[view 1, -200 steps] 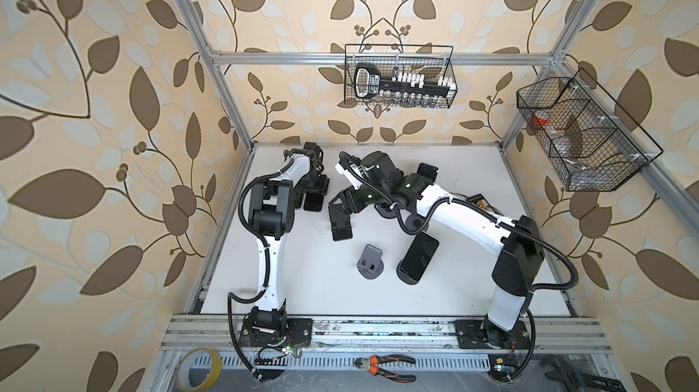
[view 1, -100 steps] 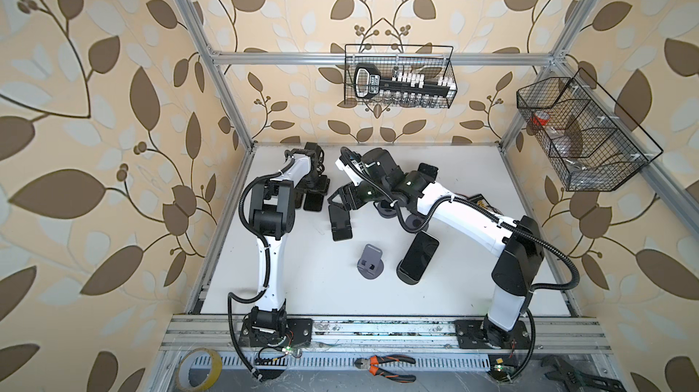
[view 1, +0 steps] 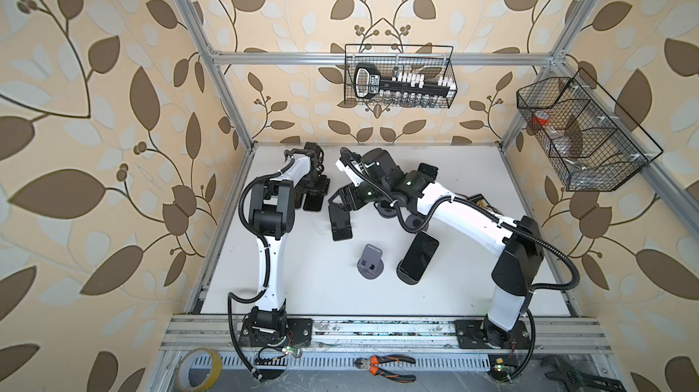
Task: Remove the phone from the phone stand
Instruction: Place the phone at the top-left of the table.
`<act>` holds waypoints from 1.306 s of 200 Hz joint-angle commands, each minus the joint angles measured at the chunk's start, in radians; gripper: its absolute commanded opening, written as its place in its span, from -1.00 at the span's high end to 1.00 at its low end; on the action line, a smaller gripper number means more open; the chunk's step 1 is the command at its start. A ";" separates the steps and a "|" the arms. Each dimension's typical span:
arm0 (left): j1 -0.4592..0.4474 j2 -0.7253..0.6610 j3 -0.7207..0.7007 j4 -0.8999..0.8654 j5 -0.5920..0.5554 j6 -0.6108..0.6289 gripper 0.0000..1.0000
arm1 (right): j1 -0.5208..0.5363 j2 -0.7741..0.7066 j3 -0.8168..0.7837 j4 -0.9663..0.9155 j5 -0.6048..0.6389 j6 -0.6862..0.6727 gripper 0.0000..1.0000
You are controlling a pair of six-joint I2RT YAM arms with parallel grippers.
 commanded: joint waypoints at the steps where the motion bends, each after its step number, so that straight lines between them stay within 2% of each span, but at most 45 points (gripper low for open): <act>1: -0.007 -0.016 0.014 -0.018 -0.017 0.012 -0.61 | 0.005 0.010 0.018 -0.016 -0.005 0.002 -0.38; 261: -0.007 -0.069 0.015 -0.021 -0.063 -0.024 -0.57 | 0.011 0.015 0.022 -0.018 -0.008 0.019 -0.38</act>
